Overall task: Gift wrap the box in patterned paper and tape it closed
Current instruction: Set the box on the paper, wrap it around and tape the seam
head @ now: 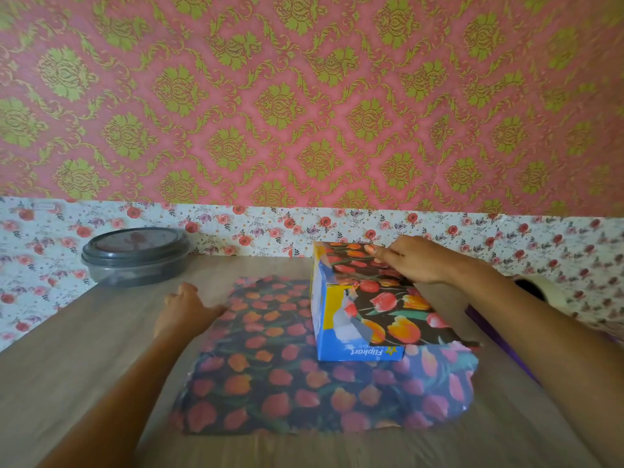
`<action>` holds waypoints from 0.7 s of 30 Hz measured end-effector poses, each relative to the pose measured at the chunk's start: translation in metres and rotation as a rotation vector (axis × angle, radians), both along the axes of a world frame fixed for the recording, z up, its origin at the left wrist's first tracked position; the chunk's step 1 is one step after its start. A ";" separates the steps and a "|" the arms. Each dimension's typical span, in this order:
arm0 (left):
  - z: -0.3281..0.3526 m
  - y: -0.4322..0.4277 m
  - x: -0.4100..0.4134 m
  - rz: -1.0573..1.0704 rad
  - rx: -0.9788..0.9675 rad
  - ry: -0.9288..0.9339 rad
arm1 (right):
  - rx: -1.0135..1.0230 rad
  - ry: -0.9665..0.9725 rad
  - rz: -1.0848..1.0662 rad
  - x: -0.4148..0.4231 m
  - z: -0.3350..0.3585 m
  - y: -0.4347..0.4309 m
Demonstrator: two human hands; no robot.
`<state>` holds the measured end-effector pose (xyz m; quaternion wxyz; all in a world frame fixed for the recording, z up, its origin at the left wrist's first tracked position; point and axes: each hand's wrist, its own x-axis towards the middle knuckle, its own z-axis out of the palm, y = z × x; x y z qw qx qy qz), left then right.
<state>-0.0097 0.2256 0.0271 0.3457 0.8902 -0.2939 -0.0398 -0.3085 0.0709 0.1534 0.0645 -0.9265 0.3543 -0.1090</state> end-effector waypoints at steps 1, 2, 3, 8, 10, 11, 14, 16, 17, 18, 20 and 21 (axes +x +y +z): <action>-0.001 0.000 -0.001 -0.006 0.013 -0.015 | 0.005 -0.027 0.015 -0.003 -0.002 -0.002; -0.002 -0.001 -0.002 -0.014 0.032 -0.030 | 0.007 -0.046 0.028 -0.005 -0.003 -0.004; -0.002 -0.002 -0.002 -0.019 0.050 -0.033 | 0.014 -0.061 0.046 -0.008 -0.004 -0.006; -0.001 -0.010 0.003 -0.141 0.150 -0.032 | -0.077 0.018 0.124 -0.016 -0.001 -0.003; -0.001 -0.013 0.004 -0.158 0.146 0.000 | -0.121 0.046 0.150 -0.013 -0.001 -0.003; 0.000 -0.013 0.004 -0.165 0.143 0.029 | -0.092 0.046 0.180 -0.011 -0.002 -0.002; 0.016 -0.014 0.000 -0.239 0.181 0.090 | -0.004 0.071 0.285 -0.002 -0.006 0.004; 0.033 -0.016 -0.006 -0.279 0.143 0.111 | 0.025 0.082 0.316 0.000 -0.006 0.006; 0.042 -0.018 -0.008 -0.292 0.103 0.126 | 0.035 0.076 0.324 0.001 -0.006 0.006; 0.051 -0.022 -0.009 -0.299 0.046 0.147 | 0.039 0.063 0.331 0.001 -0.006 0.007; 0.071 -0.029 -0.014 -0.335 -0.054 0.113 | 0.005 0.043 0.320 0.003 -0.007 0.013; 0.080 -0.033 -0.018 -0.377 -0.076 0.061 | -0.043 0.053 0.306 0.004 -0.009 0.017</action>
